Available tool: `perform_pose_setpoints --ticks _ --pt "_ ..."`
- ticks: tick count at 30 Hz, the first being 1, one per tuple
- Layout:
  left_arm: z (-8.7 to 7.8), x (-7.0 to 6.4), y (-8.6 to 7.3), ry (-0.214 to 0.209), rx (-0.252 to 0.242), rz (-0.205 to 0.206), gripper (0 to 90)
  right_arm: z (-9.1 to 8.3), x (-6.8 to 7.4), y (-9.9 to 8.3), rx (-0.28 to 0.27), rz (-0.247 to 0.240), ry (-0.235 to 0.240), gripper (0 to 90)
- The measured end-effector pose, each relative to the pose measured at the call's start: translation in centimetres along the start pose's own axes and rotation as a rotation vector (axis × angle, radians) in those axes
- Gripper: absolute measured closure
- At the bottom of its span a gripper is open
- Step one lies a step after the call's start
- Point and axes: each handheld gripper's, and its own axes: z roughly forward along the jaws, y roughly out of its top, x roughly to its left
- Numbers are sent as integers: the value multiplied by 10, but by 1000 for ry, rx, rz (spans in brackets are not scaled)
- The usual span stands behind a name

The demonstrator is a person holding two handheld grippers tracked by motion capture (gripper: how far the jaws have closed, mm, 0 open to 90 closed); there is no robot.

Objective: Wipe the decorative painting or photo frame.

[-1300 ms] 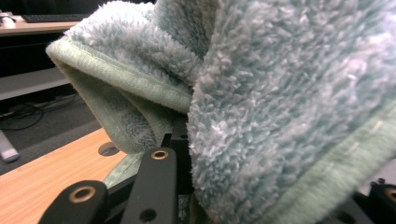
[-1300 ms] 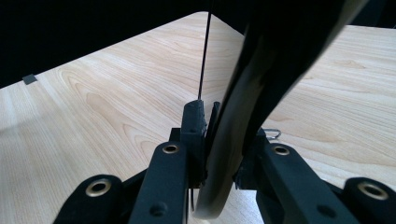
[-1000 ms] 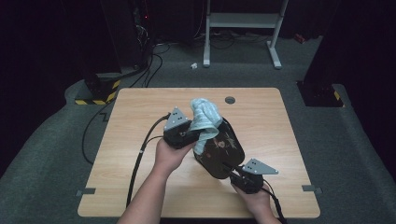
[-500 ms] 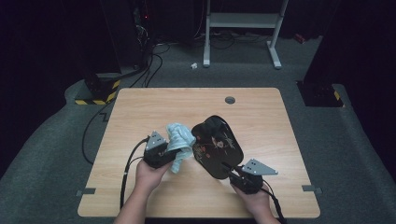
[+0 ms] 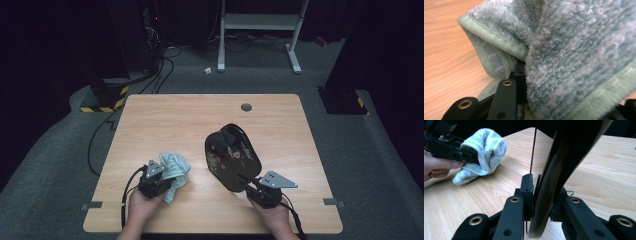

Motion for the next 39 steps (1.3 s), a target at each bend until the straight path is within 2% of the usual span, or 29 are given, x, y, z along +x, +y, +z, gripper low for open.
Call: perform_pose_setpoints --ticks 3,5,8,11,17,23,31,36,39 --pt "3 3 -7 14 11 -5 655 0 0 -1 2 0 -1 759" --pt "4 6 -11 3 0 -31 653 1 1 -1 4 1 -1 754" --pt "6 6 -14 2 -16 -29 642 2 2 -1 6 0 3 748" --pt "5 7 -17 -7 -31 -44 633 1 2 -1 8 3 -1 736" --pt "5 5 -17 8 -33 -28 615 -1 0 -1 5 13 -8 735" --pt "4 5 -18 6 -30 -38 597 -1 1 -2 3 12 -10 721" --pt "4 5 -18 13 -29 -35 581 -2 -1 -5 15 29 -9 583" --pt "4 5 -18 13 -28 -36 581 -7 -1 -9 26 40 -9 528" --pt "4 5 -18 12 -30 -42 587 -9 0 -11 35 57 -41 533"
